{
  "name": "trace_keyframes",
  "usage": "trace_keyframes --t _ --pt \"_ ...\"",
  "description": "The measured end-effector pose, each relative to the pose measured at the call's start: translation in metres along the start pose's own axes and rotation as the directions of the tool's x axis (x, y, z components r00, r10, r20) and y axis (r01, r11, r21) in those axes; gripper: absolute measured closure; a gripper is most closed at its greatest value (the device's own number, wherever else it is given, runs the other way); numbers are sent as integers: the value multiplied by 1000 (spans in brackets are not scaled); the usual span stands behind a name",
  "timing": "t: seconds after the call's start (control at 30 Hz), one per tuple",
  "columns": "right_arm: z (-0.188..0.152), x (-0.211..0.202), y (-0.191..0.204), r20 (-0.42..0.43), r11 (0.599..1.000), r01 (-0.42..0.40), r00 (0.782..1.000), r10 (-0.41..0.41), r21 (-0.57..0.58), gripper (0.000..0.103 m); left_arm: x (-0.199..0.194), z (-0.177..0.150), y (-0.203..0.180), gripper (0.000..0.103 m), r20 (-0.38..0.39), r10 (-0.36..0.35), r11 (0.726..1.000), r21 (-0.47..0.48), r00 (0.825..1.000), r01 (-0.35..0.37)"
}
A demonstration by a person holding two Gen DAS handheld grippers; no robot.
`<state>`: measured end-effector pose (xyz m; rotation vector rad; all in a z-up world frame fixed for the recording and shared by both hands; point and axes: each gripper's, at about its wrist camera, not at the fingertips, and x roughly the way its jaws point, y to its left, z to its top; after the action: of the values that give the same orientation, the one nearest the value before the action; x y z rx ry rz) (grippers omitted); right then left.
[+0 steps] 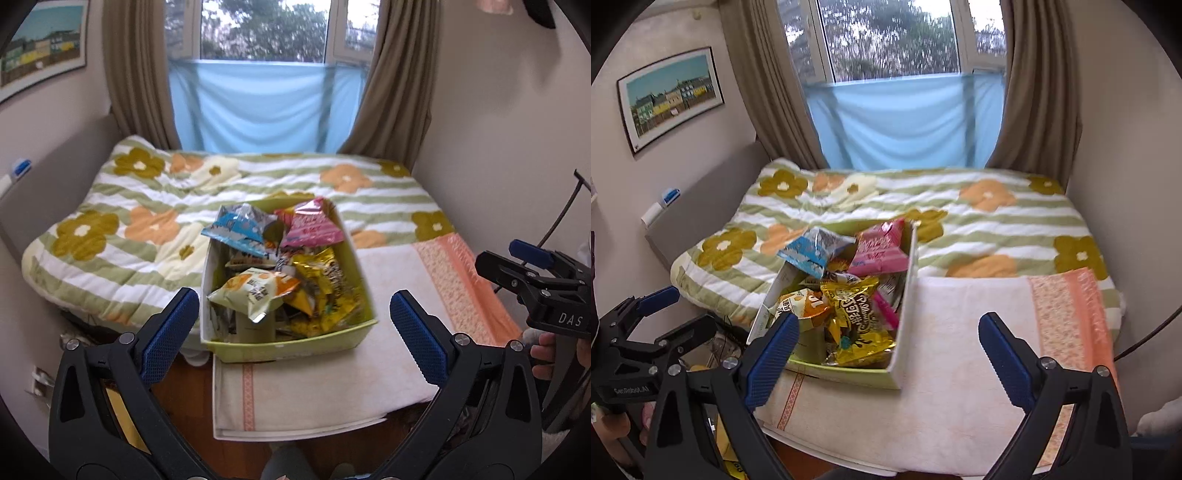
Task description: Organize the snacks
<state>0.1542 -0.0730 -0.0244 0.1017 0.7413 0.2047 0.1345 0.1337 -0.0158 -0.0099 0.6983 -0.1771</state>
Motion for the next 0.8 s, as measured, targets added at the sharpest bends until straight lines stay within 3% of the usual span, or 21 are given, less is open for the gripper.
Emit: trace_keyframes --t 0.07,0.3,0.43,0.8 --pt "-7 -25 -8 33 1000 10 999 -10 0 1 -23 -9 -15 1 45 13 1000 2 999 -13" --pt "-45 -102 -29 151 995 101 983 -100 -1 1 -79 -42 -47 1 149 42 999 -9 988 -41" --pt "-65 -122 -34 179 985 170 970 -167 -3 1 -92 -57 -56 1 162 46 999 -9 986 -45" --pt "-86 -143 -40 210 979 203 956 -205 29 1 -105 -68 -71 1 182 49 999 12 982 -52"
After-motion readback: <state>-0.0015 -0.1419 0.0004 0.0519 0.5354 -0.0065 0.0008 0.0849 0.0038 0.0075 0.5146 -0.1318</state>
